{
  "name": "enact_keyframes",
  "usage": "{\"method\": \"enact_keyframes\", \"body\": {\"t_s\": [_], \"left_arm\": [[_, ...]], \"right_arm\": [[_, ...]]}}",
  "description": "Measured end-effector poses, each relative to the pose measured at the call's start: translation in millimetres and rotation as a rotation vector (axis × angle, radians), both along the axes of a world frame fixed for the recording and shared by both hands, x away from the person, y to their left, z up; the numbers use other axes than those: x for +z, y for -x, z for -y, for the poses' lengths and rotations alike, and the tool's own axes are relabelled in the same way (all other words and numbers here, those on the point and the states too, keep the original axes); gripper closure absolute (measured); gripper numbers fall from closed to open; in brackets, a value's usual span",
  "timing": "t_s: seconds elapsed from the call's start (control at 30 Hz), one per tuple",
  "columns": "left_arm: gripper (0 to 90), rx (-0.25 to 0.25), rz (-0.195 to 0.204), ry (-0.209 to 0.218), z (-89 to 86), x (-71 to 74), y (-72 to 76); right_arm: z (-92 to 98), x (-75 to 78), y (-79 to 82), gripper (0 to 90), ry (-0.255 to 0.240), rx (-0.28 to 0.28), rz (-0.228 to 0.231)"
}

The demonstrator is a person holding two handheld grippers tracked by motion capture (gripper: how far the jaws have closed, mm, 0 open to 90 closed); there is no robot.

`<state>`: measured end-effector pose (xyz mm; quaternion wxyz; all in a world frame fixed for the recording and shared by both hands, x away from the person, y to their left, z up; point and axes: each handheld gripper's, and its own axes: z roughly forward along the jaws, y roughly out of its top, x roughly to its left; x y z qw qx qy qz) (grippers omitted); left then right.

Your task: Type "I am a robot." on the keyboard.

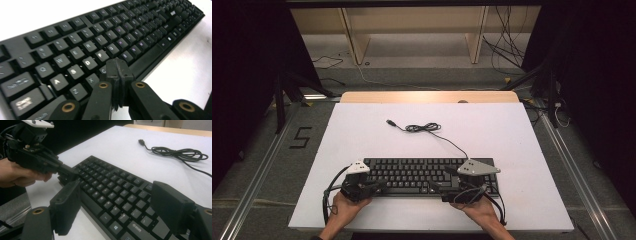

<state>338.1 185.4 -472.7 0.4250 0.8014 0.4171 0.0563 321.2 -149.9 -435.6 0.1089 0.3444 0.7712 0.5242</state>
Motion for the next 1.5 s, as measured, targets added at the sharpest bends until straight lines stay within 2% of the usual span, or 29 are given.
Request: {"method": "enact_keyframes", "body": {"t_s": [0.3, 0.4, 0.63, 0.77, 0.93, 1.07, 1.37, 1.5], "left_arm": [[89.0, -0.031, -0.027, -0.033, 6.4, -6.7, -0.2], [89.1, -0.032, -0.024, -0.054, 8.4, -9.2, -0.1], [89.2, -0.034, -0.021, -0.052, 9.4, -9.3, 0.0], [88.9, -0.033, -0.003, -0.056, 8.9, -6.2, 1.1], [83.9, -0.002, 0.037, 0.014, -0.3, 3.5, 1.1], [79.7, 0.035, 0.059, 0.054, -9.5, 8.7, 0.7], [63.9, 0.118, 0.082, 0.123, -25.1, 12.6, -1.8], [52.9, 0.161, 0.075, 0.132, -30.0, 12.2, -4.1]], "right_arm": [[0.2, 0.2, 0.1, 25.6, -0.001, -0.001, 0.0], [0.2, 0.2, 0.2, 25.6, 0.0, 0.0, 0.001], [-0.2, 0.2, 0.5, 25.6, 0.0, 0.001, -0.001], [0.3, 0.5, 0.5, 25.6, -0.001, -0.001, 0.002], [1.2, 0.5, -0.1, 25.6, -0.004, -0.003, 0.002], [1.0, 0.6, 0.1, 25.5, -0.003, -0.002, 0.002], [1.1, 0.6, 0.1, 25.5, -0.004, -0.003, 0.003], [1.3, 0.6, -0.1, 25.3, -0.005, -0.003, 0.003]]}}
